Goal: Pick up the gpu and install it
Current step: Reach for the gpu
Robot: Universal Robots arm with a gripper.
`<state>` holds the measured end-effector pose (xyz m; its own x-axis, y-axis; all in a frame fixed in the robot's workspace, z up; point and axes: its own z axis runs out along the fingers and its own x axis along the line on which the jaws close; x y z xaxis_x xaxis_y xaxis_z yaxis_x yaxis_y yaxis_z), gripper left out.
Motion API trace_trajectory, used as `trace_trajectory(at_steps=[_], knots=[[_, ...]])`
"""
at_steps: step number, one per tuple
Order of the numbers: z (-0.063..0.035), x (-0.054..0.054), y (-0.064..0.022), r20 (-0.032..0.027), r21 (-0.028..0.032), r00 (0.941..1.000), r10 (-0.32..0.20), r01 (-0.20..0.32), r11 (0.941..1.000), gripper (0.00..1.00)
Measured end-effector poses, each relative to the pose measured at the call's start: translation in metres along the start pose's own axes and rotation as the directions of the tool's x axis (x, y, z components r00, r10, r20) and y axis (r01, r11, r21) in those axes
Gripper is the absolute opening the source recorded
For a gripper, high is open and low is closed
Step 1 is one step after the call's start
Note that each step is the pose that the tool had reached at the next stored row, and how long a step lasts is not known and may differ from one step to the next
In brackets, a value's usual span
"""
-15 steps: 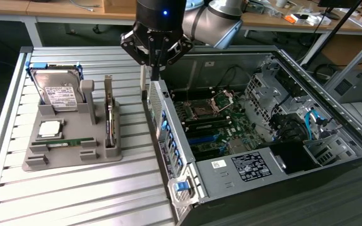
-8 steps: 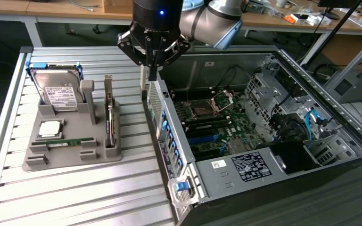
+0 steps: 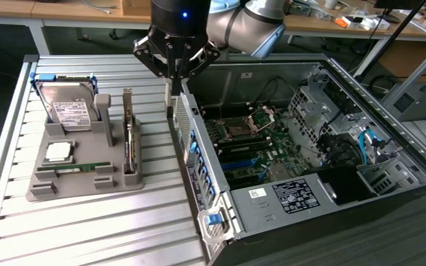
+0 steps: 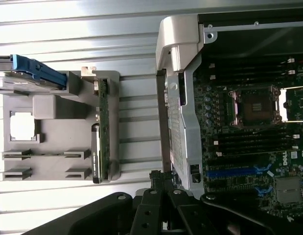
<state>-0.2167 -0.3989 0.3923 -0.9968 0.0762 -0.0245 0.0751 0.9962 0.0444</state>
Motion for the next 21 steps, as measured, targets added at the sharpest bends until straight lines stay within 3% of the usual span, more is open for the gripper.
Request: trace_trajectory(at_steps=[21], knots=[[-0.0002, 0.013, -0.001, 0.0, 0.0001, 1.0, 0.0, 0.0, 1.0, 0.11]])
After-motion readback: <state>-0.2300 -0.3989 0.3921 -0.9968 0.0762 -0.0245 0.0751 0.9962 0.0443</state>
